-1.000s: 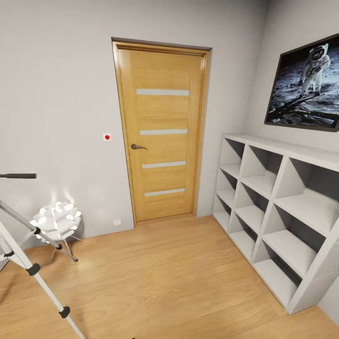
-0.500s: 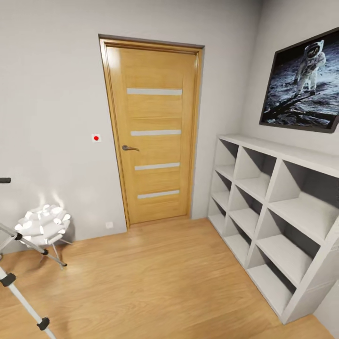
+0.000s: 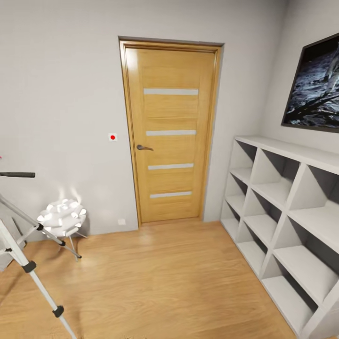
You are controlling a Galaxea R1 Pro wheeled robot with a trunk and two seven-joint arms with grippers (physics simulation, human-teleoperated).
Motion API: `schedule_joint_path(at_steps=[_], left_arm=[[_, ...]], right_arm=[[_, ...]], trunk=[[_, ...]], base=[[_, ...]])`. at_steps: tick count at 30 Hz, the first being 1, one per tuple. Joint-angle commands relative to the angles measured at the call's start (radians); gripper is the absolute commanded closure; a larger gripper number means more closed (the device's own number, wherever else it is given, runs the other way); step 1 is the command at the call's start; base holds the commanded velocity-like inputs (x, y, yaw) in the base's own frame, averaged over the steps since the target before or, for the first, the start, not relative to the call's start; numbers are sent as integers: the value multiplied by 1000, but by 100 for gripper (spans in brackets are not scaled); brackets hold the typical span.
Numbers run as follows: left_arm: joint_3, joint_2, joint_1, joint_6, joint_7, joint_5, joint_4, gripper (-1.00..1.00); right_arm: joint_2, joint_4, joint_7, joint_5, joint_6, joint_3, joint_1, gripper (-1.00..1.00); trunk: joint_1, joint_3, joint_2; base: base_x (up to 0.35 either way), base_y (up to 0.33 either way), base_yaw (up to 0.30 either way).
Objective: Attach the digital camera to the camera tripod in the bedroom.
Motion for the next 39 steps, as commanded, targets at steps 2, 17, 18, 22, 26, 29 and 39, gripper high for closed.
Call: schedule_joint_path(at_steps=[2,17,18,22,26,29,39], left_arm=[[2,0,1,-2,0,3,-2,-100],[4,1,1,-2,0,5,-2,-100],[4,1,1,-2,0,5,-2,-100],[5,0,1,-2,0,5,-2,-100],[5,0,1,-2,0,5,-2,-100],[4,-1,1,-2,0,3,-2,-100],[1,-2,1,-2,0,-5,-2,-100]], right_arm=[[0,3,2,8,-5,1,-2,-100],[0,3,2,9,-6,1,-2,-100],[0,3,2,9,-6,1,-2,-100],[0,3,2,9,-6,1,-2,-100],[0,3,2,9,-6,1,-2,-100],[0,3,2,9,-6,1,-2,-100],[-1,3,3,8,-9,1,-2,-100]], trunk=[[0,-1,-1],[0,-1,-1],[0,-1,-1],[0,-1,-1],[0,-1,-1],[0,-1,-1],[0,-1,-1]], base=[[1,-2,268],[0,0,269],[0,0,269],[0,0,269],[0,0,269],[0,0,269],[0,0,115]])
